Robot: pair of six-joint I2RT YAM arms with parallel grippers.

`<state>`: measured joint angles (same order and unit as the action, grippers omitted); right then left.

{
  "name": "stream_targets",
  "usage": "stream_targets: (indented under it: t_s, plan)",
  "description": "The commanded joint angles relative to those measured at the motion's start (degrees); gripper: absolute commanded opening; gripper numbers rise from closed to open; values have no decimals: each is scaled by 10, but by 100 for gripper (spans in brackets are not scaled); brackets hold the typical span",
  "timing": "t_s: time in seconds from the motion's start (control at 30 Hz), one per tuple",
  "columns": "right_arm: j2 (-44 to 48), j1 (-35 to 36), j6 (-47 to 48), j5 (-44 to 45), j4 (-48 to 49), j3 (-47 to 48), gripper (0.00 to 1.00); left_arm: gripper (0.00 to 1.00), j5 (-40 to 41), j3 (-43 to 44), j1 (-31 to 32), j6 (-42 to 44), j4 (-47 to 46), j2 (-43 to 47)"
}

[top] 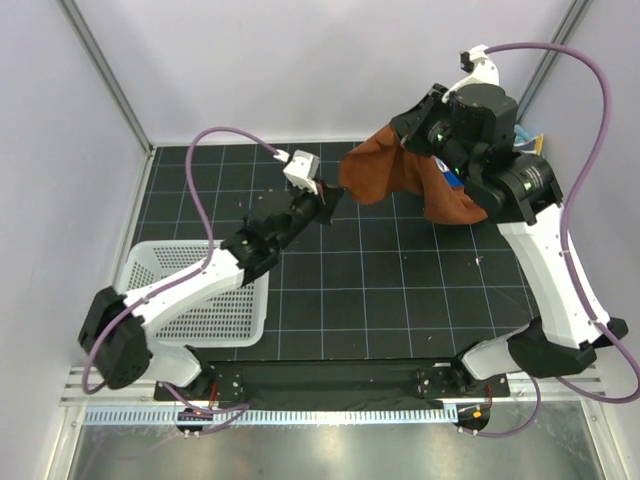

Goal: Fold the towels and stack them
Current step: Move the towel to the center of the board

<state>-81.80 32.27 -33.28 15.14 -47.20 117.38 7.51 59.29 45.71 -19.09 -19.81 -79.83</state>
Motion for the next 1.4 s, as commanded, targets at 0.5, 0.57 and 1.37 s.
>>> stream_targets:
  t_s: [0.5, 0.57, 1.37]
  plan:
    - [127, 4, 6, -76, 71, -15, 1, 0, -56, 205, 25, 51, 278, 192]
    - [143, 4, 0, -84, 82, -28, 1, 0, -73, 236, 29, 53, 314, 193]
    - [285, 4, -65, -196, 171, -210, 1, 0, -111, 318, 33, 9, 393, 230]
